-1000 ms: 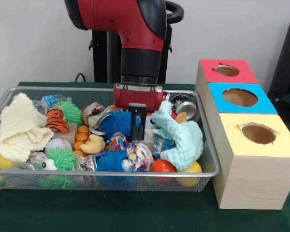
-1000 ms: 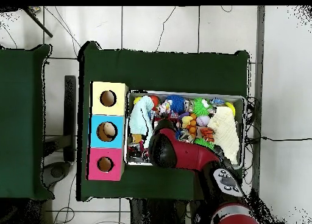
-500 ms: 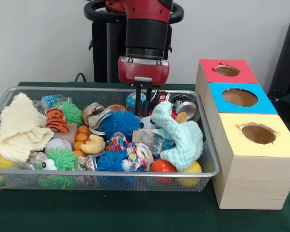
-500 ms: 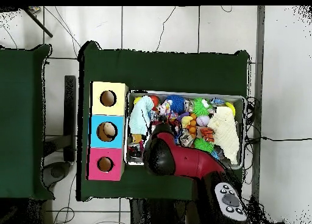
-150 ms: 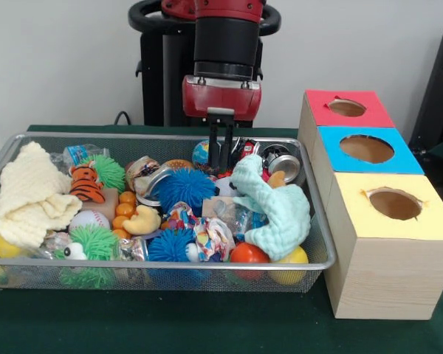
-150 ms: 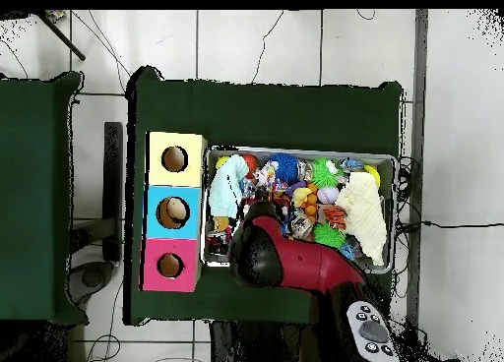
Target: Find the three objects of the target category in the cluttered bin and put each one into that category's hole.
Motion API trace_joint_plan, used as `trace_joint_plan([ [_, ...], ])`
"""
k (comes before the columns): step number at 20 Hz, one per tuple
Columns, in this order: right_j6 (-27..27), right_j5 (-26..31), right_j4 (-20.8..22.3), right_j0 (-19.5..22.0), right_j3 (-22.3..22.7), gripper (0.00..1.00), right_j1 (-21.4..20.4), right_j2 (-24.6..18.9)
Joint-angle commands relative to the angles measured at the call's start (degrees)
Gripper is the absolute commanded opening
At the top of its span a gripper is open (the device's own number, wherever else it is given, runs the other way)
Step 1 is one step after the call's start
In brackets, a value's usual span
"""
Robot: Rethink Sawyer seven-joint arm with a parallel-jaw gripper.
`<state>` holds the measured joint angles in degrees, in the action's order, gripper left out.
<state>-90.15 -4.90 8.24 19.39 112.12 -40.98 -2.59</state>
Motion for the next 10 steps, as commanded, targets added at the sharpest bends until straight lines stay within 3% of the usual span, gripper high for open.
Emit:
trace_joint_plan([
  [1, -10.79, -0.36, -1.0, 1.12, -0.86, 1.0, 2.76, -2.27],
  [10, -10.82, -4.27, -1.08, -0.33, -3.56, 1.0, 3.83, -0.44],
])
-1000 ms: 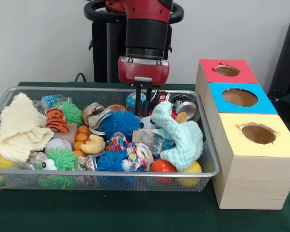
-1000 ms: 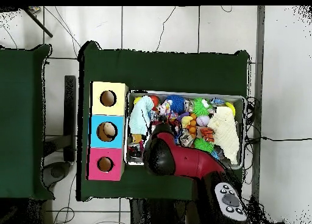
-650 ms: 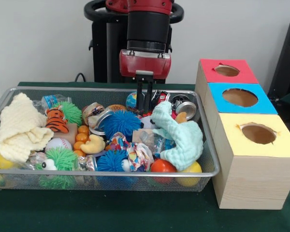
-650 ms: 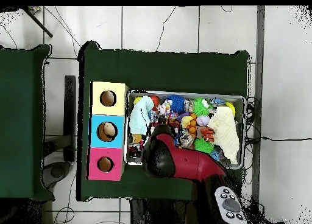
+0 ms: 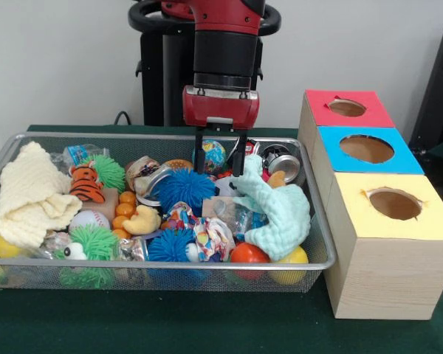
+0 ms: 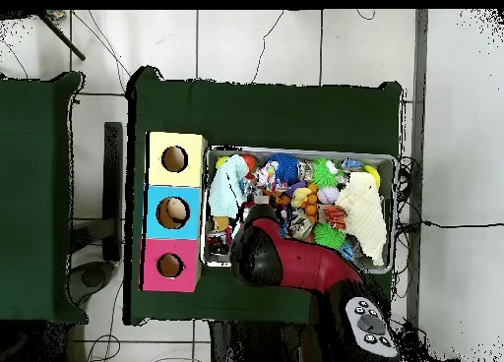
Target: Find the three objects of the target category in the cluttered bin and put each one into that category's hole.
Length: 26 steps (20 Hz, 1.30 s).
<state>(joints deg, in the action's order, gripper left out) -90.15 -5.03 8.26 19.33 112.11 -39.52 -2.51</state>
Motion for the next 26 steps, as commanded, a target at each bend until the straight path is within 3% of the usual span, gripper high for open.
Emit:
trace_joint_plan([
  [1, -10.51, -4.28, -1.06, -0.32, -4.31, 1.0, 2.55, -0.52],
  [26, -13.98, -22.72, 0.34, 5.36, -6.22, 1.0, 17.91, -3.81],
])
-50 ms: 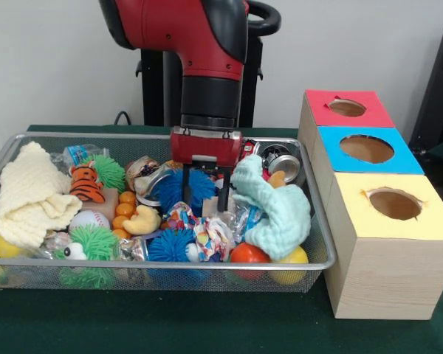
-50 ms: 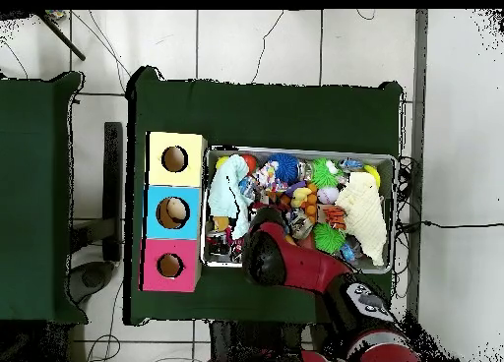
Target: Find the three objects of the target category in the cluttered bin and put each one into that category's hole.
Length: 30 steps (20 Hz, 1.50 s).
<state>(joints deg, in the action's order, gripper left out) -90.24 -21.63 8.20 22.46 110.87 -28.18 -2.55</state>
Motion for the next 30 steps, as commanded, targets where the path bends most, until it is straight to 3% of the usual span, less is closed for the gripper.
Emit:
trace_joint_plan([
  [1, -14.02, -6.99, 0.38, 2.39, -4.97, 1.0, 7.15, -3.78],
  [9, -14.2, -11.13, 0.44, 3.6, -5.05, 1.0, 10.22, -4.39],
  [13, -14.9, -10.18, 0.63, 4.65, -3.56, 1.0, 9.26, -6.21],
  [16, -15.41, -7.29, 1.24, 5.74, -0.92, 1.0, 5.94, -8.69],
  [20, -13.67, -5.87, -0.35, 4.02, 1.2, 1.0, 1.58, -7.23],
  [26, -10.65, 0.52, -2.13, 1.88, 1.26, 1.0, -4.86, -6.18],
  [30, -9.99, 3.49, -2.21, 1.44, 0.35, 1.0, -6.36, -5.68],
])
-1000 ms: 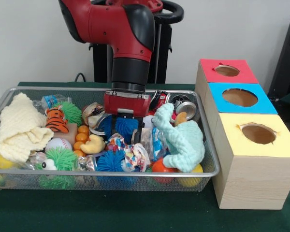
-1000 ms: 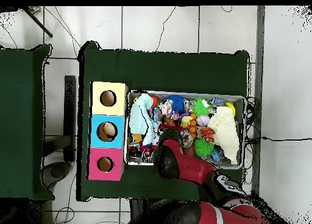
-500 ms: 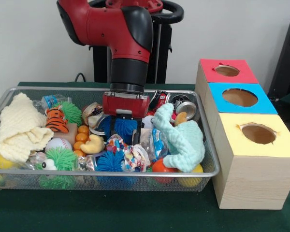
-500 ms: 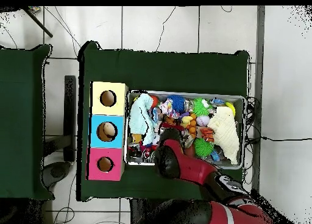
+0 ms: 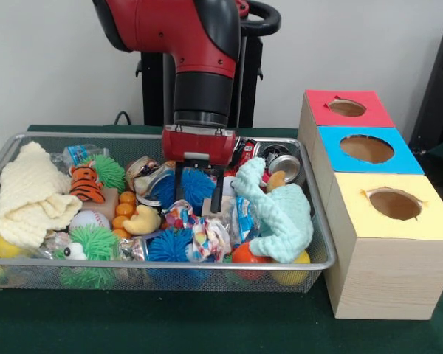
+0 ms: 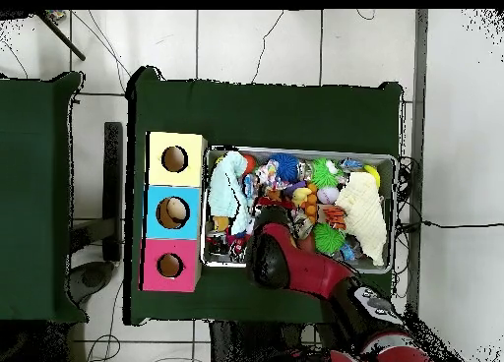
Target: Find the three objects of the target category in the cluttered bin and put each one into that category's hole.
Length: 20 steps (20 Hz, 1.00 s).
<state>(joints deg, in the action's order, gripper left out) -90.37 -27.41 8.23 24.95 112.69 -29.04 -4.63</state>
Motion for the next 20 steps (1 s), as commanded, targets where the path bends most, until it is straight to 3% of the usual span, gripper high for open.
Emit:
trace_joint_plan([
  [1, -10.06, 9.51, -1.97, -0.99, -1.64, 1.0, -5.46, -3.6],
  [20, -12.24, 10.17, -1.5, 0.69, -1.57, 1.0, -5.27, -5.03],
])
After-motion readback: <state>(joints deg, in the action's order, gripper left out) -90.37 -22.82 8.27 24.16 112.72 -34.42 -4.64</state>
